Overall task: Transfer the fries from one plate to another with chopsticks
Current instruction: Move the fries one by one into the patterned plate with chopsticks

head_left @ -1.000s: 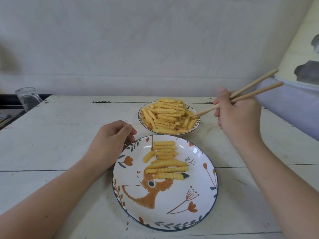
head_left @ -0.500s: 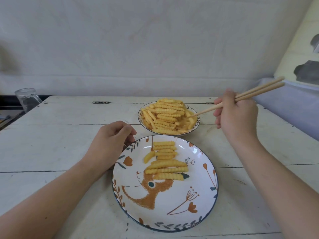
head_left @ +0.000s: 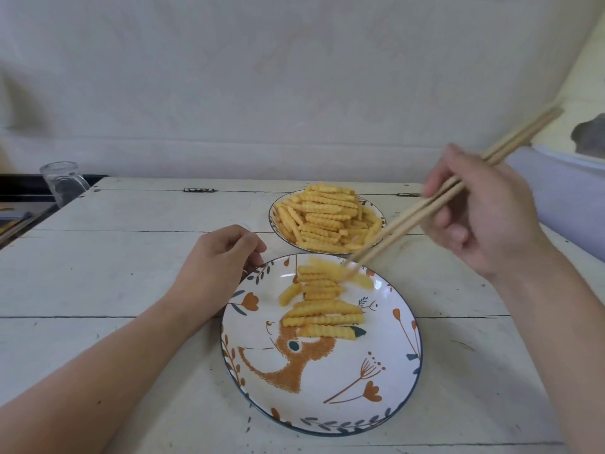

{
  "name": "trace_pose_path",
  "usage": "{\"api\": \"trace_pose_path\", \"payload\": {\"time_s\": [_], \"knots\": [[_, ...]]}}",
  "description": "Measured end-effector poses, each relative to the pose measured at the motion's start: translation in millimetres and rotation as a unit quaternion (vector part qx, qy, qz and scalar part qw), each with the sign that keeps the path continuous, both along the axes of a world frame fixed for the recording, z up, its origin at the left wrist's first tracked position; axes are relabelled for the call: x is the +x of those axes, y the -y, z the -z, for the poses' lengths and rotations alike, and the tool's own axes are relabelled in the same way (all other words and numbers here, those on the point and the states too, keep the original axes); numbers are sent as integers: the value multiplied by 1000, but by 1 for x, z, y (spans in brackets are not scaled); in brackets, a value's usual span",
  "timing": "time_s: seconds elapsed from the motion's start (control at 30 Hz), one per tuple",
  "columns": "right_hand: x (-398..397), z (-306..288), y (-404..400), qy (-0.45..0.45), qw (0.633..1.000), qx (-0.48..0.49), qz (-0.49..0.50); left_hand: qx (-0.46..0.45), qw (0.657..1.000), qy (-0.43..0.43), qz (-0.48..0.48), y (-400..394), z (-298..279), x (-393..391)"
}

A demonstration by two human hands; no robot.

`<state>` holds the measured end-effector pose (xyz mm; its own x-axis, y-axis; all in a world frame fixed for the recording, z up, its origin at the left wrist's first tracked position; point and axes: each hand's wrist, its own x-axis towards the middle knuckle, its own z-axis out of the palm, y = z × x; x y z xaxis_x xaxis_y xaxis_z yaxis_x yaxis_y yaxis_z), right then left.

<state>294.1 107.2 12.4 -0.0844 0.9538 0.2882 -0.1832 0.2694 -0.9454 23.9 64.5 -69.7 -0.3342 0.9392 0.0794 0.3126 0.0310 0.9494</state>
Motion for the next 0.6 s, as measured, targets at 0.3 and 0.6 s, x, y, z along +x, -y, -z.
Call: {"api": "trace_pose_path", "payload": {"time_s": [0.3, 0.6], "knots": [[-13, 16, 8, 205, 962, 56, -171, 1, 1000, 2, 2, 1, 0, 0], [-6, 14, 5, 200, 958, 42, -199, -3, 1000, 0, 0, 0, 0, 1]]}}
